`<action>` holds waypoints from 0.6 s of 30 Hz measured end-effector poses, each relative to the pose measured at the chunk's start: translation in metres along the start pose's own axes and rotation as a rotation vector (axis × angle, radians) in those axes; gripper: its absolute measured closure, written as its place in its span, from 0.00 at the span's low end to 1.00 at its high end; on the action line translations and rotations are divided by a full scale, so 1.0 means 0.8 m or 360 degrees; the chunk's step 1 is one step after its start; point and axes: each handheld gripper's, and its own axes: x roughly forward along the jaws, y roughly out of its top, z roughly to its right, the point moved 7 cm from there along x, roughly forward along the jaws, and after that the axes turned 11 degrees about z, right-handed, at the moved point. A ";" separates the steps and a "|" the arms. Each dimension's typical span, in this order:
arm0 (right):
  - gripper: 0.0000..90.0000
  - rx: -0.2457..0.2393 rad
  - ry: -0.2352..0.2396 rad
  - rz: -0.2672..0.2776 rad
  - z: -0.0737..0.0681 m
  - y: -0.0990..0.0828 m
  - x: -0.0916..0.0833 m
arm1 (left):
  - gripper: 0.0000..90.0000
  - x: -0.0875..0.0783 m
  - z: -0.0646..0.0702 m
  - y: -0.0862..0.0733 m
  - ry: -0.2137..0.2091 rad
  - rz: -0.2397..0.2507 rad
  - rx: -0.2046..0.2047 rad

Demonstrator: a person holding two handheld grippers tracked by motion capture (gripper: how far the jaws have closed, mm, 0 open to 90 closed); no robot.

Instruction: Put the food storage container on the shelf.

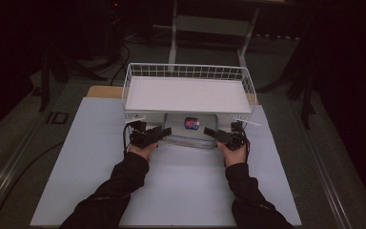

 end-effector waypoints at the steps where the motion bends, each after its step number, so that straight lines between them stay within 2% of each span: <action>1: 0.23 0.0004 -0.0005 0.0001 0.000 0.000 0.001 | 0.49 0.001 0.000 0.000 0.0001 -0.0001 0.0008; 7: 0.16 -0.0018 -0.0030 -0.0049 -0.001 0.001 0.005 | 0.45 0.003 0.001 0.002 0.0021 -0.0013 0.0033; 8: 0.15 -0.0027 -0.0036 -0.0087 -0.002 0.000 0.006 | 0.45 0.002 0.002 0.003 0.0020 -0.0016 0.0048; 12: 0.14 -0.0035 -0.0051 -0.0107 -0.003 -0.001 0.004 | 0.42 -0.003 0.008 0.008 0.0017 0.0006 0.0105; 13: 0.14 -0.0046 -0.0049 -0.0114 -0.003 -0.001 0.003 | 0.42 -0.005 0.010 0.010 0.0004 0.0012 0.0094; 14: 0.14 -0.0047 -0.0050 -0.0122 -0.004 -0.001 0.002 | 0.39 -0.007 0.013 0.011 -0.0039 0.0012 0.0117; 16: 0.14 -0.0051 -0.0045 -0.0137 -0.004 -0.002 0.001 | 0.35 -0.012 0.019 0.012 -0.0064 0.0024 0.0159; 17: 0.14 -0.0054 -0.0044 -0.0143 -0.004 -0.002 -0.001 | 0.33 -0.015 0.023 0.011 -0.0082 0.0026 0.0151; 18: 0.14 -0.0064 -0.0040 -0.0149 -0.004 -0.003 -0.002 | 0.31 -0.018 0.027 0.011 -0.0099 0.0021 0.0195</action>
